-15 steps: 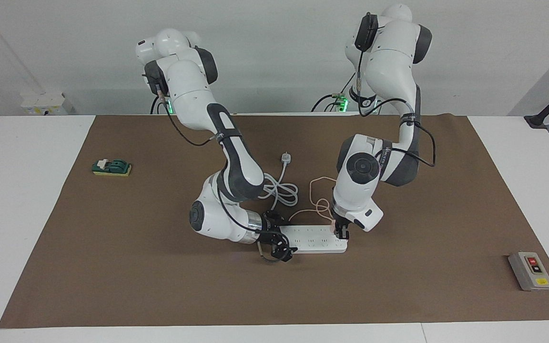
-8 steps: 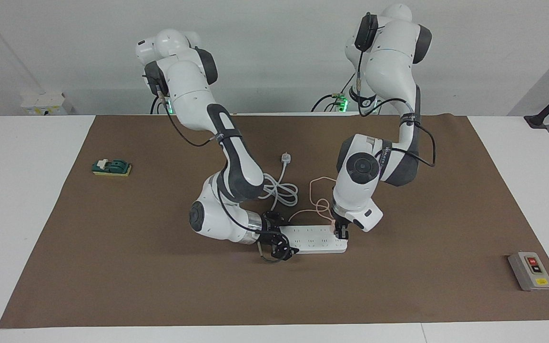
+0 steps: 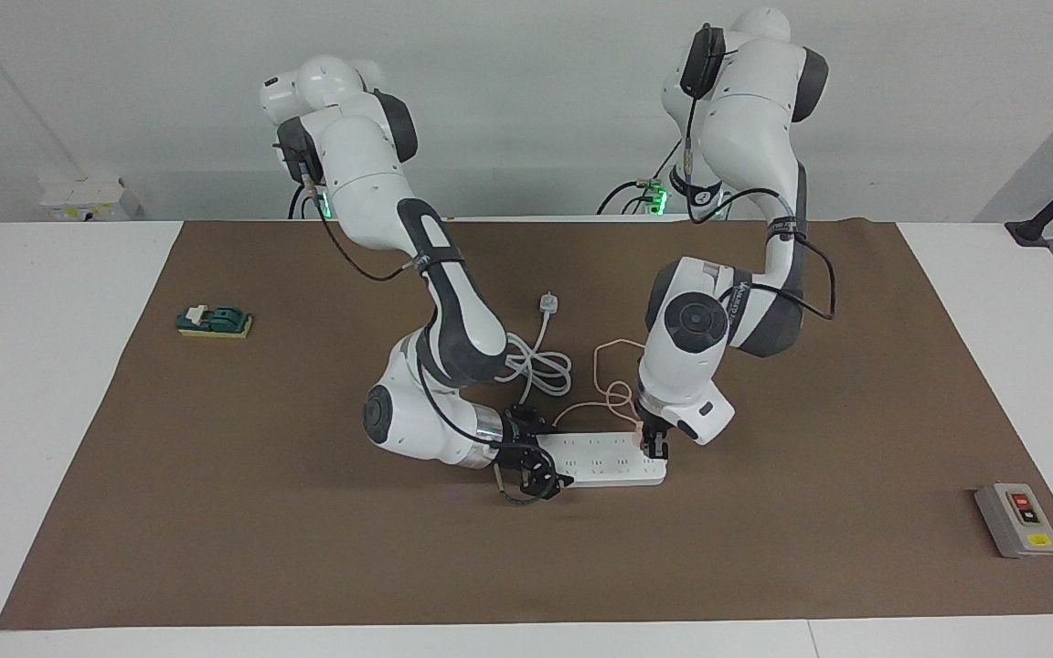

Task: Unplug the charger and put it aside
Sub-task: 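Grip the pink charger with the left gripper while the right gripper holds the strip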

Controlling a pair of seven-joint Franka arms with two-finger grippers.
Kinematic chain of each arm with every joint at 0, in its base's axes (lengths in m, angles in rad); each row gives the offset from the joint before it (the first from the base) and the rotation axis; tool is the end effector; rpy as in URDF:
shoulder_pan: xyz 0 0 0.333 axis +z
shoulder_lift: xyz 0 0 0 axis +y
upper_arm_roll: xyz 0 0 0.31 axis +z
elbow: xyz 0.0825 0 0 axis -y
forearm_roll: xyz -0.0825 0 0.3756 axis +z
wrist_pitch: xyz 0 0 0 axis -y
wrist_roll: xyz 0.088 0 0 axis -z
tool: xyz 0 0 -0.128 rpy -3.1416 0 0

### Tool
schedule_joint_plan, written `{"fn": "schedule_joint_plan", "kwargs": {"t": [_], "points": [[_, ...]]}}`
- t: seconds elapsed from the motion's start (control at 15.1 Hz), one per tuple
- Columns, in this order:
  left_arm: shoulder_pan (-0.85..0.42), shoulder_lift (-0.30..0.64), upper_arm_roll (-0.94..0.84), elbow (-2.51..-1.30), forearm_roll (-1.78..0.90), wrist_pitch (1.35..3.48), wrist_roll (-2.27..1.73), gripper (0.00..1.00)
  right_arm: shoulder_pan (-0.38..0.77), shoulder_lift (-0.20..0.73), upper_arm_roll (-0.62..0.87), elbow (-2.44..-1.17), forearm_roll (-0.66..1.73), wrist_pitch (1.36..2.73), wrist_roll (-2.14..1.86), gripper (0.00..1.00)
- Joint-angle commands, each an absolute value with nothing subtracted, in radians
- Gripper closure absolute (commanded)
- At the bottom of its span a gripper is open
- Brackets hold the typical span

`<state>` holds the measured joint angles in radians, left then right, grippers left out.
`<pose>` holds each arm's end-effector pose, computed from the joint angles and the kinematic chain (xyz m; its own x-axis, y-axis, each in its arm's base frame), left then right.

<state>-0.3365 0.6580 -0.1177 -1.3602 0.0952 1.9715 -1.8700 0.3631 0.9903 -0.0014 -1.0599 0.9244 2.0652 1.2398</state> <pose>0.6493 -0.2907 0.3100 0.1707 0.9850 0.0259 0.9848 -0.1697 -0.0361 0.7081 0.3288 0.2323 0.1976 -0.6668 -0.7186 -0.9767 -0.1966 -0.0862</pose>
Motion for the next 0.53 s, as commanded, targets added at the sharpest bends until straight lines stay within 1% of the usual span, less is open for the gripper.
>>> {"fn": "schedule_joint_plan", "kwargs": {"t": [0.0, 0.46], "points": [[-0.345, 0.650, -0.104, -1.371, 0.117, 1.974, -1.850, 1.00, 0.356, 1.060, -0.008, -1.005, 0.902, 2.198, 1.218, 0.54], [-0.341, 0.644, -0.104, -1.371, 0.115, 1.967, -1.833, 1.00, 0.362, 1.058, -0.006, -1.014, 0.904, 2.218, 1.218, 0.54]]}}
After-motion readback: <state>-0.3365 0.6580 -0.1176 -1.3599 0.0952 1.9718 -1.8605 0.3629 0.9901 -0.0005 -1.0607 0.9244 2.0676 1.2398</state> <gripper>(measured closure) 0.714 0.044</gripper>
